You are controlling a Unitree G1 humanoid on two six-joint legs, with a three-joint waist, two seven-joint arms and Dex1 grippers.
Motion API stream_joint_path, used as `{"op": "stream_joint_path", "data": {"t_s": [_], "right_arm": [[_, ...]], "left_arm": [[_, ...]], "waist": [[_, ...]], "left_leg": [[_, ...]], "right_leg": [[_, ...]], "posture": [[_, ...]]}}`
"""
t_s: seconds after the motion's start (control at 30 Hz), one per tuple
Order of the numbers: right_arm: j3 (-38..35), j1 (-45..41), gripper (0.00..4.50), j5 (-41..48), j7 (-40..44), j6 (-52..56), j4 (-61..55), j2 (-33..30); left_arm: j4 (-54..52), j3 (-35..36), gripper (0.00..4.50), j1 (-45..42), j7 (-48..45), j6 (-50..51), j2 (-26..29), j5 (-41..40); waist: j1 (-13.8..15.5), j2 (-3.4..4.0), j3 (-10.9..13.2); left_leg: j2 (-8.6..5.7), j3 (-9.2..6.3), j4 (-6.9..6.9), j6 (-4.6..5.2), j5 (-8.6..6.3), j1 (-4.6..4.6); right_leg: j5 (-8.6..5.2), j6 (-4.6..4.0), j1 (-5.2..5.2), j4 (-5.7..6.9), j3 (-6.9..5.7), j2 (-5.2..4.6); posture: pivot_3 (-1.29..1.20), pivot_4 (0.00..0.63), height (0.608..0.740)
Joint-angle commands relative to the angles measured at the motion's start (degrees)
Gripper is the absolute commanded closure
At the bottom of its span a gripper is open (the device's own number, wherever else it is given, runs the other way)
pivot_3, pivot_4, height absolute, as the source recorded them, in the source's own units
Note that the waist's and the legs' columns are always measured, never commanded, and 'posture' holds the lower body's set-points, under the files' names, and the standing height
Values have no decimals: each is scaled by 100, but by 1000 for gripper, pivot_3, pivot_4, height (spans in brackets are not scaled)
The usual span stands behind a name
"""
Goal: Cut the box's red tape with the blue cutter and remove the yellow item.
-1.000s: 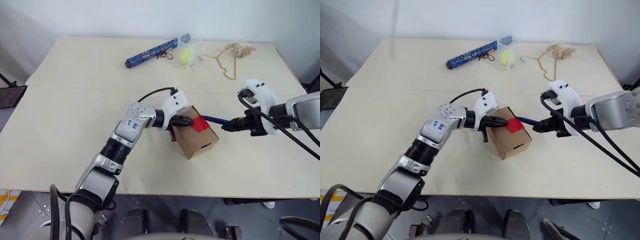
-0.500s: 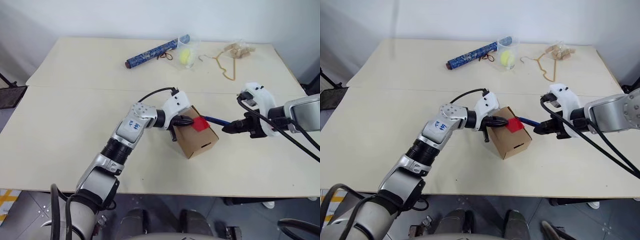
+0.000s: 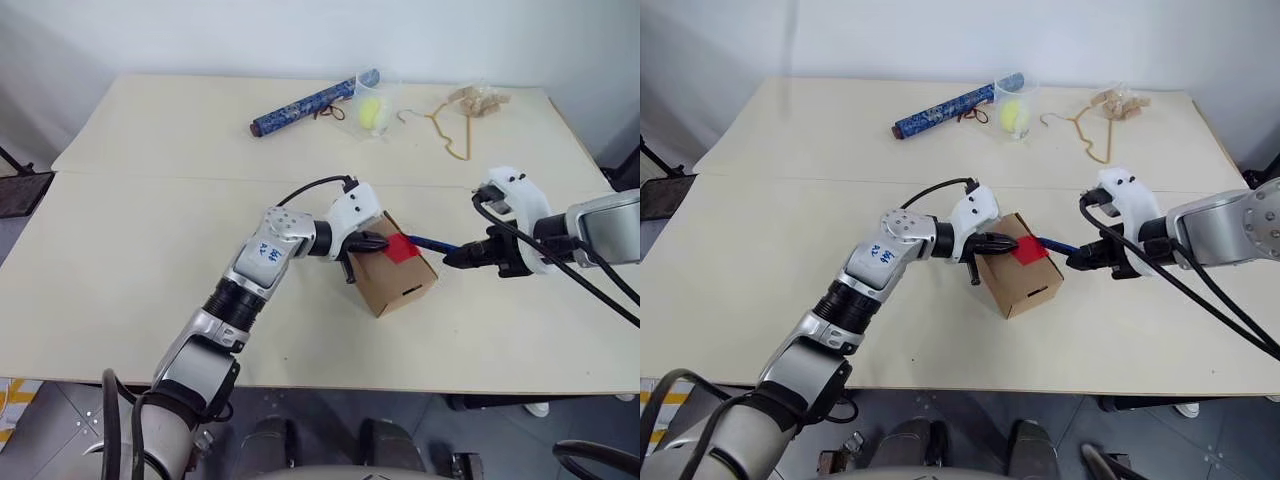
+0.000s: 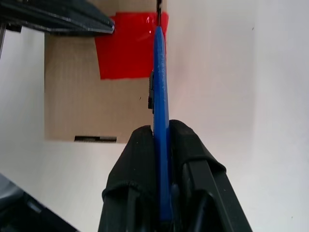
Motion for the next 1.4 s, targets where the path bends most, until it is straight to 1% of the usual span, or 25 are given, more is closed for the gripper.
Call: {"op": "stream_joint_path", "data": {"t_s": [0.03, 0.53, 0.8, 0.9, 1.2, 1.4], "right_arm": [[-155, -85, 4323, -52, 144, 196, -58, -4], [-13, -274, 4323, -47, 463, 1043, 40, -4], [29, -264, 4323, 99, 446, 1221, 67, -4], [79, -281, 4323, -24, 547, 1327, 87, -4], [152, -152, 4323, -392, 641, 1306, 265, -4], [-39, -8, 4323, -318, 508, 963, 155, -4]], "left_arm": [[81, -93, 4500, 160, 39, 130, 15, 107], [58, -64, 4500, 219, 94, 215, -40, 97], [83, -32, 4500, 214, 125, 206, -83, 81], [82, -20, 4500, 218, 128, 207, -71, 83], [11, -24, 4500, 266, 110, 231, -40, 83], [43, -19, 4500, 220, 118, 216, -42, 88]], "waist": [[-1, 0, 0], [1, -1, 0], [1, -1, -1], [2, -1, -1], [-1, -1, -1], [-13, -4, -2]], "left_leg": [[0, 0, 0, 0, 0, 0], [1, 0, -1, 1, -1, 0], [1, 0, 0, 1, -1, 0], [0, 0, 0, 1, -1, 0], [0, 0, 0, 1, -1, 0], [0, 1, 0, 1, -1, 0]], "right_leg": [[0, 0, 0, 0, 0, 0], [0, 0, 0, -1, 0, 0], [0, 0, 0, -1, 0, 0], [0, 0, 0, -1, 1, 0], [0, 0, 0, -1, 1, 0], [0, 0, -1, 0, 1, 0]], "posture": [[0, 150, 740], [0, 150, 740], [0, 150, 740], [0, 150, 740], [0, 150, 740], [0, 150, 740]]}}
